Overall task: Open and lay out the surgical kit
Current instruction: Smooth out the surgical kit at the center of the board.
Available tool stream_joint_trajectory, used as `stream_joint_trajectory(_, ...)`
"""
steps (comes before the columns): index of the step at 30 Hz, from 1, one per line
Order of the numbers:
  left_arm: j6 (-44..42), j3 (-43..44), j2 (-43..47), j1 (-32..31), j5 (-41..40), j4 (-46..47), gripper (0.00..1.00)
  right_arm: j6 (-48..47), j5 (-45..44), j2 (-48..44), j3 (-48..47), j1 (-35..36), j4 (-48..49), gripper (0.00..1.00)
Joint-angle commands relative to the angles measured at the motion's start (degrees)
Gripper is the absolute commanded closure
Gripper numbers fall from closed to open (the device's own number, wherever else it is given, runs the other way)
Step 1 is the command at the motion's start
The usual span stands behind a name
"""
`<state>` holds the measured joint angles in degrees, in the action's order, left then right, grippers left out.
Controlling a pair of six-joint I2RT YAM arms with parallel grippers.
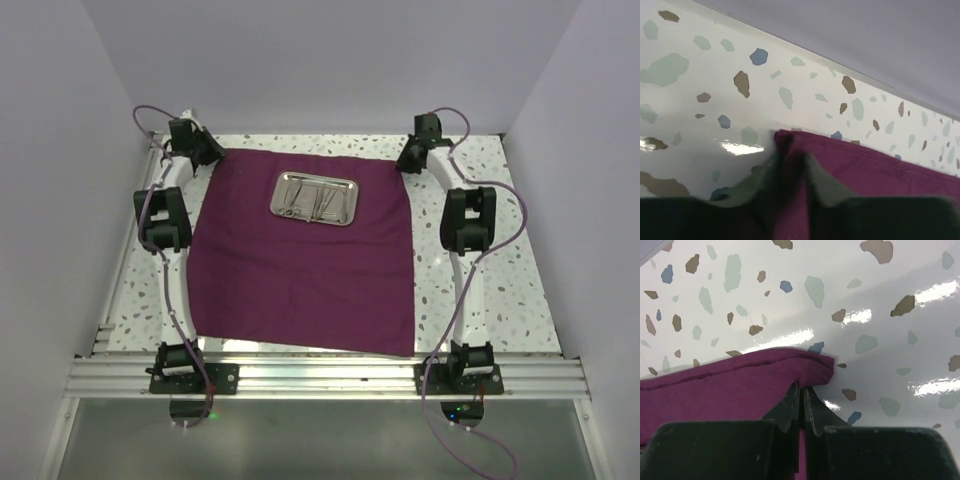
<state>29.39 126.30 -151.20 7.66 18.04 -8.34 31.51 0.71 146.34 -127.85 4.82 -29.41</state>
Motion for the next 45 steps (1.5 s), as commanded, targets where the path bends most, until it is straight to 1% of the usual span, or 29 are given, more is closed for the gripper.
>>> stream_joint_trajectory(1,-0.4,0.2,-3.9,-1.7,6.0,-5.5,0.90,1.0,1.2,3.7,-4.6,0.2,-3.4,1.00)
stream_joint_trajectory(2,-0.4,0.1,-3.6,-1.8,5.5,-5.8,1.00,1.1,1.3,4.4,-5.8,0.1,-3.8,1.00)
stream_joint_trajectory(6,0.5,-3.4,-0.9,-1.7,3.0,-3.4,1.00,1.4,1.0,8.9,-15.0,-1.1,-6.7,1.00)
stream_joint_trajectory(10,3.1,-7.1,1.2,-1.5,-0.4,-0.2,1.00,4.2,2.3,10.6,-17.7,-2.7,-4.5,1.00)
stream_joint_trajectory(12,4.2,-8.6,2.9,-1.2,-4.1,0.9,1.00,4.6,2.1,11.2,-19.0,-3.2,-3.2,1.00)
stream_joint_trajectory(16,7.5,-17.2,7.7,-0.3,-10.5,6.6,1.00,6.4,1.2,12.4,-20.9,-4.0,-1.3,1.00)
stream_joint_trajectory(19,9.3,-21.9,10.9,0.7,-14.0,7.5,1.00,6.7,-0.2,12.2,-20.6,-4.6,0.6,1.00)
stream_joint_trajectory(22,10.0,-25.0,12.7,1.4,-13.5,11.8,1.00,6.7,0.0,12.4,-20.4,-4.7,2.8,1.00)
stream_joint_trajectory(24,9.5,-24.7,12.5,1.4,-12.1,12.1,1.00,6.6,0.9,12.7,-19.5,-4.6,4.6,1.00)
stream_joint_trajectory(25,9.1,-24.5,12.5,1.5,-11.3,13.2,0.98,6.6,1.4,12.7,-19.2,-4.6,4.7,0.98)
stream_joint_trajectory(26,8.8,-24.2,12.6,1.4,-10.8,13.3,0.88,6.3,1.5,12.5,-18.7,-4.6,4.7,0.75)
stream_joint_trajectory(27,8.6,-23.5,12.9,1.4,-10.7,13.4,0.78,5.9,1.5,10.6,-15.4,-4.6,6.5,0.57)
stream_joint_trajectory(28,8.1,-23.0,13.2,1.5,-10.4,13.3,0.62,6.0,1.0,9.1,-12.5,-4.6,8.0,0.39)
stream_joint_trajectory(29,7.8,-22.6,14.3,1.4,-10.5,13.3,0.55,5.9,0.2,7.3,-9.3,-4.6,10.0,0.11)
stream_joint_trajectory(30,7.5,-21.6,14.8,1.4,-10.7,13.2,0.49,5.8,-0.4,3.5,-3.4,-4.6,13.7,0.04)
stream_joint_trajectory(31,6.9,-20.9,15.3,1.4,-10.7,12.7,0.43,5.7,-0.6,2.0,-1.3,-4.6,15.0,0.02)
stream_joint_trajectory(32,6.5,-20.1,16.4,1.4,-10.9,12.3,0.41,5.3,-2.8,0.6,0.0,-4.7,15.6,0.02)
stream_joint_trajectory(35,4.8,-16.6,19.1,1.4,-12.0,9.3,0.39,3.0,-6.2,-3.4,0.9,-4.6,15.1,0.02)
stream_joint_trajectory(37,3.3,-17.2,21.5,1.3,-12.3,9.0,0.40,1.3,-7.7,-7.2,1.1,-4.6,13.8,0.02)
stream_joint_trajectory(38,3.0,-18.3,24.7,1.2,-11.9,9.4,0.41,0.8,-8.8,-8.7,1.7,-4.7,13.6,0.02)
stream_joint_trajectory(40,1.3,-22.5,28.3,0.5,-10.8,11.1,0.43,0.6,-10.6,-12.9,5.9,-4.7,14.0,0.02)
stream_joint_trajectory(41,0.3,-23.9,31.9,-0.1,-9.6,11.3,0.43,0.3,-11.3,-17.7,8.1,-4.6,14.4,0.02)
stream_joint_trajectory(43,-2.9,-27.3,35.1,-2.9,-10.7,9.3,0.45,-1.4,-12.5,-22.7,15.8,-2.8,17.0,0.02)
stream_joint_trajectory(44,-4.2,-28.5,38.0,-4.3,-11.4,8.6,0.46,-2.3,-12.4,-28.2,18.5,-1.9,17.9,0.02)
stream_joint_trajectory(45,-5.3,-31.3,39.6,-7.1,-12.5,8.4,0.46,-3.4,-12.9,-30.6,23.6,0.4,19.6,0.02)
